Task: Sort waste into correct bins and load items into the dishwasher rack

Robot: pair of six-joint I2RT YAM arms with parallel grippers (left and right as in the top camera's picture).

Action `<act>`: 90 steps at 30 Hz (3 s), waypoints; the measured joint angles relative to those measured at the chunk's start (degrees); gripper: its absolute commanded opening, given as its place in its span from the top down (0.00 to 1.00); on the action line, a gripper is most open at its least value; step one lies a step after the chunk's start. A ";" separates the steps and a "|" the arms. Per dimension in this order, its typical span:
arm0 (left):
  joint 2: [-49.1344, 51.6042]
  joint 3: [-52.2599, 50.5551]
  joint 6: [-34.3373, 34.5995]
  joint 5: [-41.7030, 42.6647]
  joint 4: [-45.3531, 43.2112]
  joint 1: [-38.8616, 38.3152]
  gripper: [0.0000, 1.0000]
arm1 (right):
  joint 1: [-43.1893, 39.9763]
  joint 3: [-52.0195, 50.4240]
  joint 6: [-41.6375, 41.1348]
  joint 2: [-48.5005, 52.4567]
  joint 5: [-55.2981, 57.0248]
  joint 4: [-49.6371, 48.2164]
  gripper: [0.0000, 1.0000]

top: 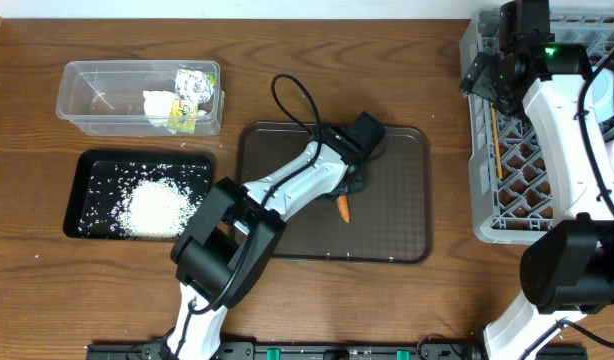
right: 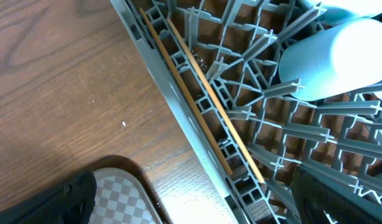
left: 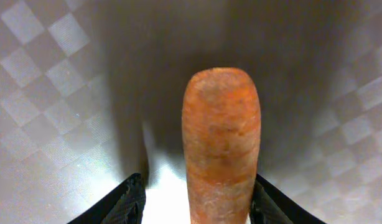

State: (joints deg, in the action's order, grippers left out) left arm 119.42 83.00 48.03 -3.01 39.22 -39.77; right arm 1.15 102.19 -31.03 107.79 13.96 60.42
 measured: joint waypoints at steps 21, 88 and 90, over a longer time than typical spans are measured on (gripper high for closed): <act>-5.79 -0.92 -1.42 -0.02 5.79 3.56 0.78 | 0.00 0.00 0.00 0.00 0.00 0.00 0.01; -34.45 -8.15 -9.16 2.56 23.63 55.47 0.40 | 0.00 0.00 0.00 0.00 0.00 0.00 0.01; -38.75 -8.24 -9.51 3.30 26.14 55.47 0.40 | 0.00 0.00 -0.02 0.00 -0.02 0.00 0.01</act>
State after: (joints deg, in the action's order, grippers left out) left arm 80.66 74.76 38.52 0.30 65.36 15.70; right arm 1.15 102.19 -31.05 107.79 13.93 60.42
